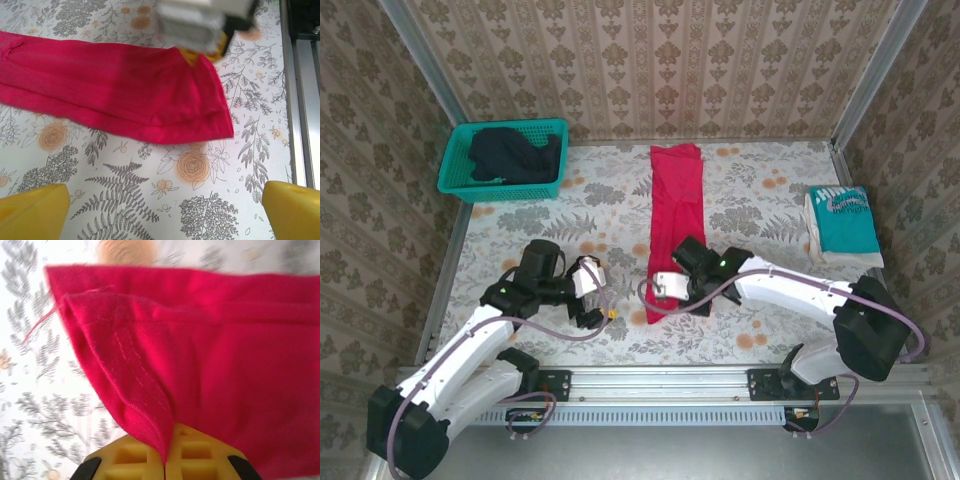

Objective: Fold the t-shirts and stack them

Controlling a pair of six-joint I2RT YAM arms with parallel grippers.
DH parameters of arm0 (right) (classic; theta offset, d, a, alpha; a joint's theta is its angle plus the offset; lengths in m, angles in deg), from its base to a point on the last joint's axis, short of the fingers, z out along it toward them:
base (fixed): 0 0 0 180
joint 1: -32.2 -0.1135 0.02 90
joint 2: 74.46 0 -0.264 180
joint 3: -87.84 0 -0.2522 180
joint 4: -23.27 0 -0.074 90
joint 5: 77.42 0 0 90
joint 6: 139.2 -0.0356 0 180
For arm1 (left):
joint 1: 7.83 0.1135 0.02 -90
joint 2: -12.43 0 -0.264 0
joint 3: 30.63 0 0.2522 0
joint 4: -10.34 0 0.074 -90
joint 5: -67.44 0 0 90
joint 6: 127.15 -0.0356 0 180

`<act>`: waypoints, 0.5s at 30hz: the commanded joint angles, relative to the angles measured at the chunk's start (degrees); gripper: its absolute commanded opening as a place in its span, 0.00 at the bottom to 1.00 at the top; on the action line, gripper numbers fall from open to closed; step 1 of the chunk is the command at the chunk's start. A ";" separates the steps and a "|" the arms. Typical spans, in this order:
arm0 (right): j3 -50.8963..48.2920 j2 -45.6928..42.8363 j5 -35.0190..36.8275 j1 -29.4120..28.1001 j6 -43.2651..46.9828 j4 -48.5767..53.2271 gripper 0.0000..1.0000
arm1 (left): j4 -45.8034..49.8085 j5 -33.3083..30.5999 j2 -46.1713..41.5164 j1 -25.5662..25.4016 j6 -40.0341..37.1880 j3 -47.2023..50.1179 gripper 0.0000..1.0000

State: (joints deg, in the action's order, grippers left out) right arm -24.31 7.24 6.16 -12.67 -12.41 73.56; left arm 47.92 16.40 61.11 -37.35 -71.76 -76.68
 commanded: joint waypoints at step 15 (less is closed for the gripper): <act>26.60 21.05 4.21 16.51 17.30 1.89 0.00 | -2.50 1.69 1.26 0.43 -3.46 -0.34 1.00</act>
State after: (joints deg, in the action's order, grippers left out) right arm -0.71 25.90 9.00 2.61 0.99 75.84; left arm 46.39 17.32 62.32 -37.35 -73.51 -77.20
